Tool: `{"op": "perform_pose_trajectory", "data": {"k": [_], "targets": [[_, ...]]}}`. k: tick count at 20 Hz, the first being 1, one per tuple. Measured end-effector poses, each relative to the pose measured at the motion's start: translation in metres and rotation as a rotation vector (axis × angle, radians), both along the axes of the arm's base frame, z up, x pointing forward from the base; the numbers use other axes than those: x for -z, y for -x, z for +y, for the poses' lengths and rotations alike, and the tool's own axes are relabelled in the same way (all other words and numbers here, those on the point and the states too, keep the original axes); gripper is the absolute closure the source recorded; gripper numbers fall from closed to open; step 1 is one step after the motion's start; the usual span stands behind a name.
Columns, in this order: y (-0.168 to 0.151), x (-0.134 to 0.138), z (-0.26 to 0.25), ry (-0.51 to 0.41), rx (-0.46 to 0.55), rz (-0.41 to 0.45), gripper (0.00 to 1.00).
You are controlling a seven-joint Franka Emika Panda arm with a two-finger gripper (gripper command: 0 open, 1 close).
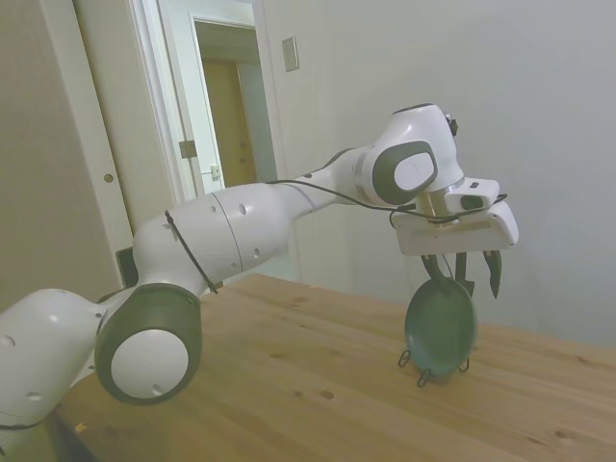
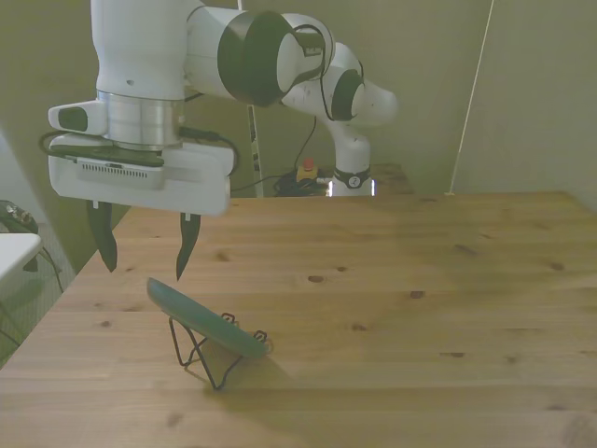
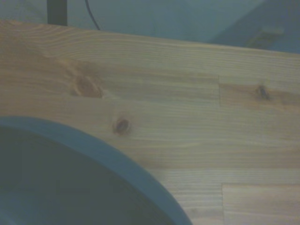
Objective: Unload the plate
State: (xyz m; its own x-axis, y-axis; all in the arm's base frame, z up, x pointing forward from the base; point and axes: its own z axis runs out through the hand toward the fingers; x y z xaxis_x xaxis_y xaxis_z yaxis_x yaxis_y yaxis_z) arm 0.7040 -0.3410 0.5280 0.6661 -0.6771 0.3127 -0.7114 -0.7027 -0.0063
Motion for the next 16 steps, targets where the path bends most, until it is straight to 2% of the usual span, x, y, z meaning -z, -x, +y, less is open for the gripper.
{"op": "perform_pose_trajectory", "data": {"k": [7, 12, 13, 16], "targets": [[-0.008, 0.013, 0.003, 0.023, -0.078, 0.009, 0.00], [-0.009, 0.012, 0.004, 0.033, -0.137, 0.011, 0.00], [-0.010, 0.010, 0.004, 0.042, -0.151, 0.005, 1.00], [-0.013, 0.006, 0.005, 0.067, -0.195, -0.021, 1.00]]}}
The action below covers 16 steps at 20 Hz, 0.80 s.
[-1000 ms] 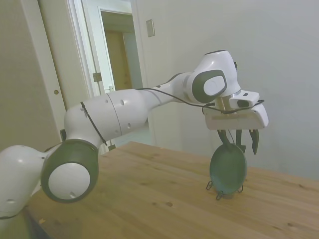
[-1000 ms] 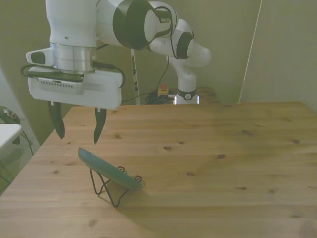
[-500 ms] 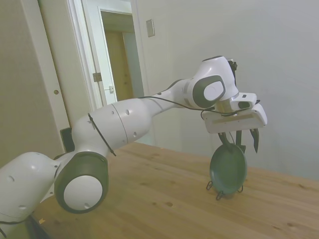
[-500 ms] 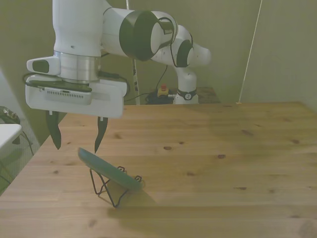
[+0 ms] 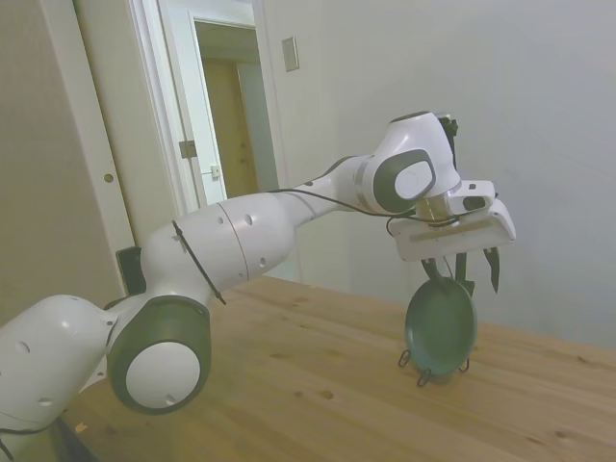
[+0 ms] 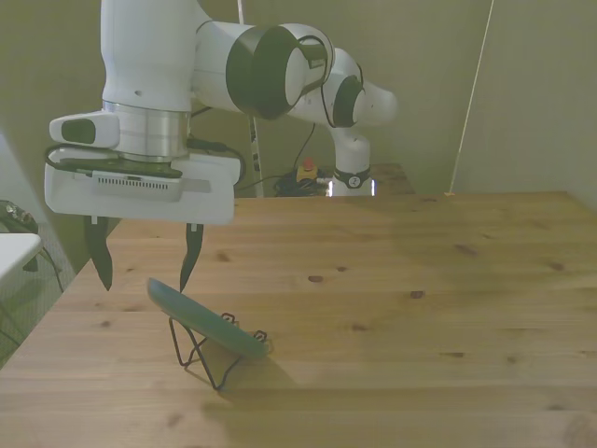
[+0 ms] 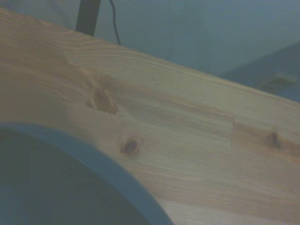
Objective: Unload the plate
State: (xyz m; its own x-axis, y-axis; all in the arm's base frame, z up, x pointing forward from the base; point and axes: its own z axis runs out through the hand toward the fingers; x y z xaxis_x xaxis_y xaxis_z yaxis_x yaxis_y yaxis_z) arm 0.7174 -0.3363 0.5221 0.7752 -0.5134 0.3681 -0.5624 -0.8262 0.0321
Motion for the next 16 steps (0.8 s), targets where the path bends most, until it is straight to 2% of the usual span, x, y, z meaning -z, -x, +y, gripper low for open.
{"op": "perform_pose_trajectory", "data": {"k": [7, 16], "targets": [[-0.0042, -0.0024, 0.0041, 0.018, -0.073, -0.015, 1.00], [-0.0044, 0.0003, 0.0033, 0.017, -0.112, -0.007, 1.00]]}}
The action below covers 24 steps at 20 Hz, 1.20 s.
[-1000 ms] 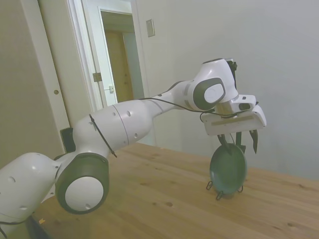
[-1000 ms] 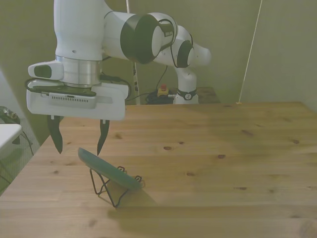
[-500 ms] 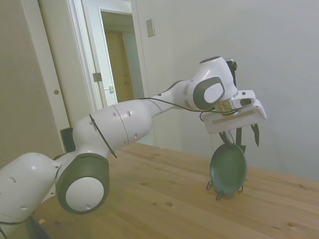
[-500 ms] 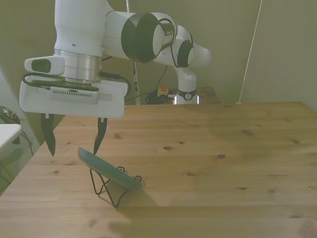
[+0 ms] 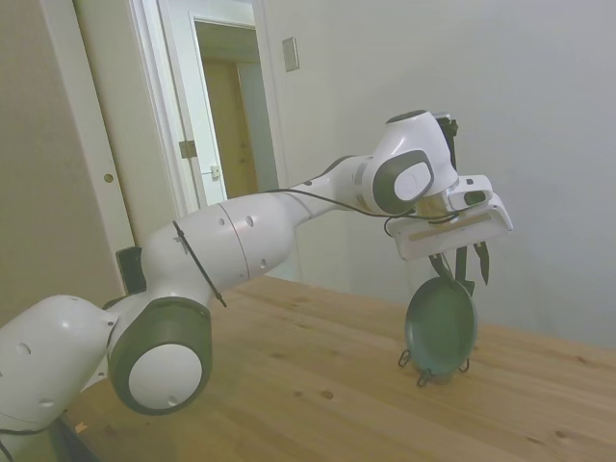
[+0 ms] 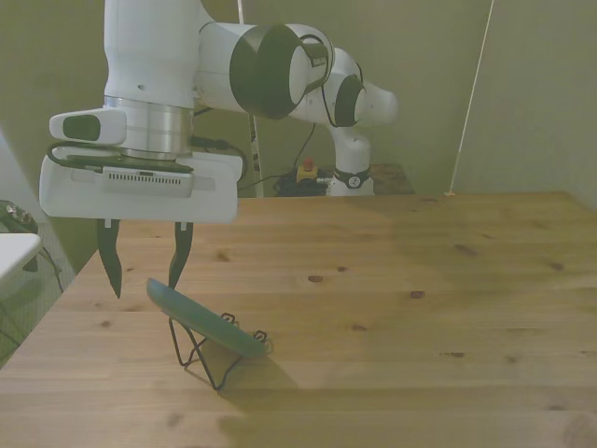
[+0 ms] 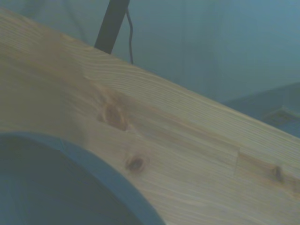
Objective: Unload the plate
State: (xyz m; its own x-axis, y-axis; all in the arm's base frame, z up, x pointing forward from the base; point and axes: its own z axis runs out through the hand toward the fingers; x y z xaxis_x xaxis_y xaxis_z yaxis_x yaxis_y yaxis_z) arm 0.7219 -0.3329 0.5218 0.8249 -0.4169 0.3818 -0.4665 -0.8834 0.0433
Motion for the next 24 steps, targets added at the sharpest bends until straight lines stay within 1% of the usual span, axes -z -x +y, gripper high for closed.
{"op": "perform_pose_trajectory", "data": {"k": [5, 16, 19, 24], "targets": [[-0.001, 0.006, -0.002, -0.007, -0.010, 0.006, 1.00], [-0.001, 0.003, 0.000, -0.010, -0.014, 0.000, 1.00], [0.002, -0.010, 0.002, -0.007, -0.016, -0.018, 1.00], [0.011, -0.049, 0.009, 0.001, -0.022, -0.062, 1.00]]}}
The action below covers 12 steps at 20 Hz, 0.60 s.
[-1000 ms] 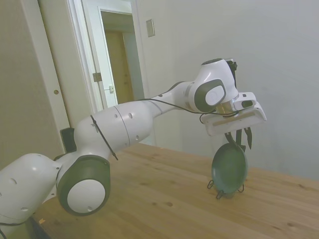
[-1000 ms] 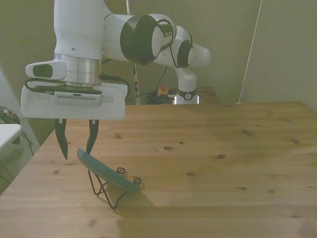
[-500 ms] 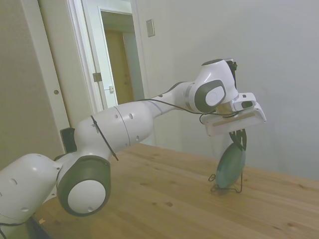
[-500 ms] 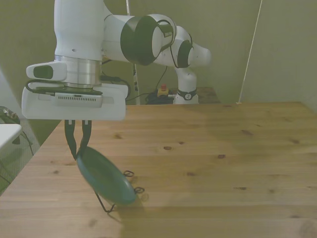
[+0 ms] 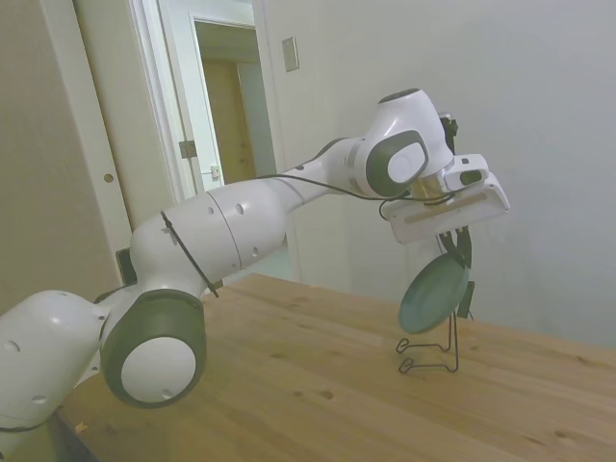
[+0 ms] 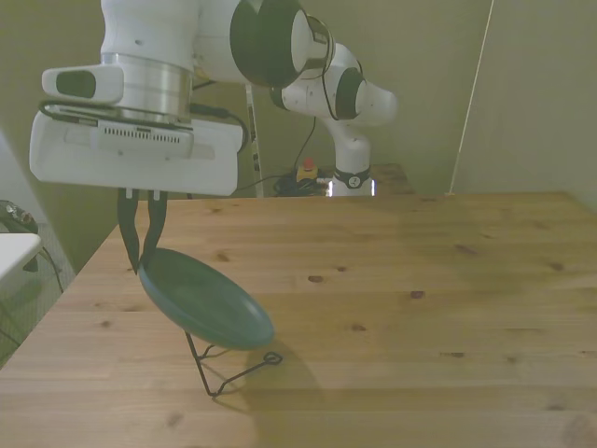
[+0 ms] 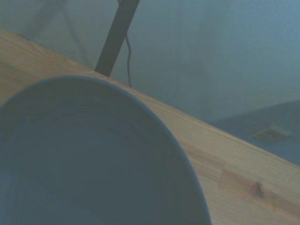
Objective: Unload the plate
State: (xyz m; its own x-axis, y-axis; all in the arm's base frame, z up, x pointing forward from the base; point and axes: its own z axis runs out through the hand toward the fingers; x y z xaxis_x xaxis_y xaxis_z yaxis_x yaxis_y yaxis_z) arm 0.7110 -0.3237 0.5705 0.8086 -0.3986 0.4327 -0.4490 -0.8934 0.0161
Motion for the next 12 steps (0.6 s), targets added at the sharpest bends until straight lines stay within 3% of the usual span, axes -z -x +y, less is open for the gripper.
{"op": "perform_pose_trajectory", "data": {"k": [6, 12], "targets": [[0.016, -0.050, 0.039, -0.111, -0.032, 0.001, 1.00], [0.008, -0.030, 0.107, -0.273, -0.027, 0.152, 1.00]]}}
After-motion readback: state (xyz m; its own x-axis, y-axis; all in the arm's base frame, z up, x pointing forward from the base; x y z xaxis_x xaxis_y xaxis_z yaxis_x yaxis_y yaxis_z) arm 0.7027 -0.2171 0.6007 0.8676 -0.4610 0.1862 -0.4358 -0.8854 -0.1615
